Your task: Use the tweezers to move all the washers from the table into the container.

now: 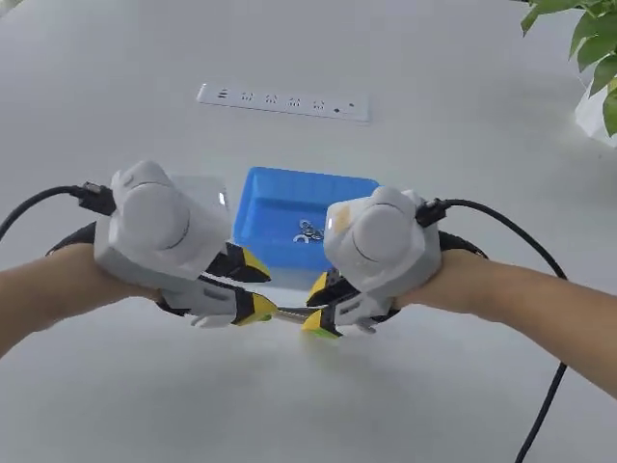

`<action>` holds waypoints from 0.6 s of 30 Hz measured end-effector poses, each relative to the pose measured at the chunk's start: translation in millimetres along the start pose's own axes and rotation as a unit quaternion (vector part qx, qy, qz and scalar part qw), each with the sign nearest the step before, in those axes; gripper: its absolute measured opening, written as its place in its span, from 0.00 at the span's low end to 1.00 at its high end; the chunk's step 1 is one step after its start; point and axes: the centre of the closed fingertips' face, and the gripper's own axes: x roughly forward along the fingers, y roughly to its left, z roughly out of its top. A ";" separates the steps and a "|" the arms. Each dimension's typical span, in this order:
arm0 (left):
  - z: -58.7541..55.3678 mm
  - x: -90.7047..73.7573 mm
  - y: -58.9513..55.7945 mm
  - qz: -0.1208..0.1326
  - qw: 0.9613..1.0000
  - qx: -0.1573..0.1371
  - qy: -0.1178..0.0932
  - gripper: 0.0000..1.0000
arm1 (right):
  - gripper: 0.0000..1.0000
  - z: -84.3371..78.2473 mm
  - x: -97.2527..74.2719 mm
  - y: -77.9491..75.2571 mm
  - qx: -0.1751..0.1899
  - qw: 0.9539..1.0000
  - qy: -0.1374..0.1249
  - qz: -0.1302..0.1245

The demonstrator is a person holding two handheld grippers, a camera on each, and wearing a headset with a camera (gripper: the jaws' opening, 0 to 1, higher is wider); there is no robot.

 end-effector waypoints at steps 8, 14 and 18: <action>20.4 -48.3 -2.4 0.045 0.997 -0.005 -0.057 0.56 | 0.37 1.5 -74.3 -2.0 0.012 0.993 -0.069 -0.090; 18.9 -75.5 -21.2 0.051 0.997 -0.001 -0.050 0.82 | 0.63 -0.8 -109.9 11.6 0.047 0.985 -0.098 -0.136; 12.8 -83.7 -31.9 0.055 0.998 -0.016 -0.031 0.94 | 0.75 12.2 -123.1 27.1 0.018 0.983 -0.109 -0.147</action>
